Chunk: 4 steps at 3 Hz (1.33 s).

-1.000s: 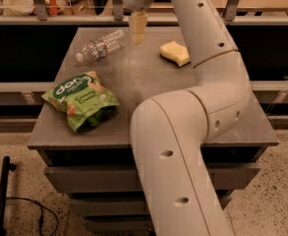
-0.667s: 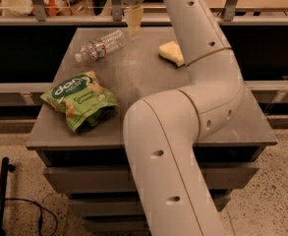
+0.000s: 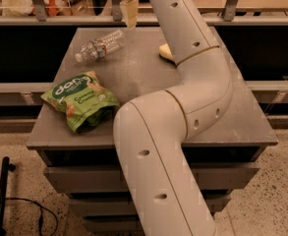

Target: Pick water bottle

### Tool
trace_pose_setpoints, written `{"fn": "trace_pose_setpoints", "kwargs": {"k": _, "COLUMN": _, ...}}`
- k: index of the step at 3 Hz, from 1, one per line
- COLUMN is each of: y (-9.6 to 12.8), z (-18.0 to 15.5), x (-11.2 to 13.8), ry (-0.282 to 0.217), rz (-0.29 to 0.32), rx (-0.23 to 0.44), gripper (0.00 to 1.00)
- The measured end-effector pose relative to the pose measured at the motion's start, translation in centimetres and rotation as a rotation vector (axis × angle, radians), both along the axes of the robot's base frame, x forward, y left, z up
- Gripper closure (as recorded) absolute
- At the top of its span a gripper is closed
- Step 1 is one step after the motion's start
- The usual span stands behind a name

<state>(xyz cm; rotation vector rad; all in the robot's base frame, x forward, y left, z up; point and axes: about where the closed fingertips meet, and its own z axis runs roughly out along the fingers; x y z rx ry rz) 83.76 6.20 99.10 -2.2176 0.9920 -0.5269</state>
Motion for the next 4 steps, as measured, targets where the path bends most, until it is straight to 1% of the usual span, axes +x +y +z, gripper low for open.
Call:
{"fn": "trace_pose_setpoints", "kwargs": {"k": 1, "y": -0.2, "z": 1.4, "x": 0.9, "ry": -0.038, "rz": -0.042, "rx": 0.093, "gripper": 0.00}}
{"fn": "trace_pose_setpoints", "kwargs": {"k": 2, "y": 1.0, "z": 2.6, "x": 0.2, "ry": -0.020, "rz": -0.030, "rx": 0.251, "gripper": 0.00}}
{"fn": "trace_pose_setpoints", "kwargs": {"k": 3, "y": 2.6, "z": 2.5, "x": -1.6, "ry": 0.057, "rz": -0.006, "rx": 0.349, "gripper": 0.00}}
{"fn": "trace_pose_setpoints", "kwargs": {"k": 4, "y": 2.3, "z": 3.5, "x": -5.7, "ry": 0.151, "rz": 0.093, "rx": 0.372, "gripper": 0.00}}
